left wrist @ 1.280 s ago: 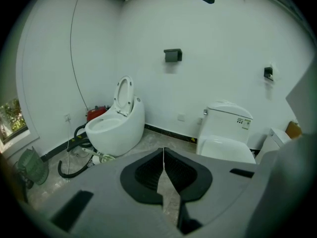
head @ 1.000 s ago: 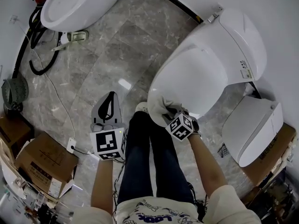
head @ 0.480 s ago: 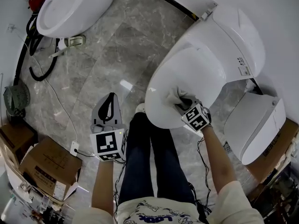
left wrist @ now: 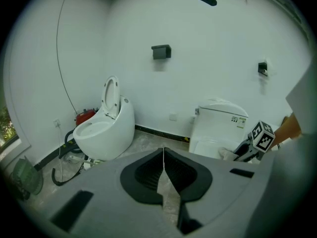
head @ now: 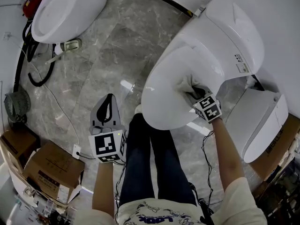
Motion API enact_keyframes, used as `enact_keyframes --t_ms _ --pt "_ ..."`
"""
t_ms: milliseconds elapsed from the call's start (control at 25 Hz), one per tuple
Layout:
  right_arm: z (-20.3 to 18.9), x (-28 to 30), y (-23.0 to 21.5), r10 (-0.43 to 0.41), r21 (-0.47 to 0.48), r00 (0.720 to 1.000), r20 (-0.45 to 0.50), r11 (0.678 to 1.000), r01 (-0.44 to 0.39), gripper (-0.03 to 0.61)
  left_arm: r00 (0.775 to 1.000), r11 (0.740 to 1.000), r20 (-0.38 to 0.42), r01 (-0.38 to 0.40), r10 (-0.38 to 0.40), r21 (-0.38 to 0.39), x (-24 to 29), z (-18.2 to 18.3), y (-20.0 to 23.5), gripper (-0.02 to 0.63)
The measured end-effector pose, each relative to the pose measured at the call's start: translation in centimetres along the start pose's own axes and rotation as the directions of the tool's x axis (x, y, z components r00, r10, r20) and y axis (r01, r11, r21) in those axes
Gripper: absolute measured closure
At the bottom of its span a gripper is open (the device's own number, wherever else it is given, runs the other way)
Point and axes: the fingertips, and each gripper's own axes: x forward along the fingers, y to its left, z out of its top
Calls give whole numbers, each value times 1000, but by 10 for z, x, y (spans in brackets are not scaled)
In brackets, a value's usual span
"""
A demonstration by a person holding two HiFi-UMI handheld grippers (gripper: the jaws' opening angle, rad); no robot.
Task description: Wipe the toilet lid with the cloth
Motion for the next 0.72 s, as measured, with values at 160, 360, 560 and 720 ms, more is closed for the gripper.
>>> enact_keyframes --t_ms 160,360,560,720 --pt "-1 -7 -28 -31 69 999 19 997 30 463 1000 1000 -3 6 -6 3 6 2 -8 600" --pt "-7 -15 -53 -58 83 998 20 995 56 463 1000 1000 -4 19 -19 18 12 6 -18 600" --pt "-14 -18 -75 -96 113 995 27 989 92 463 1000 999 -5 26 -26 26 20 7 -24 600" --pt "-18 -25 -87 -122 152 992 31 982 116 463 999 999 -8 37 -37 36 23 11 -27 600"
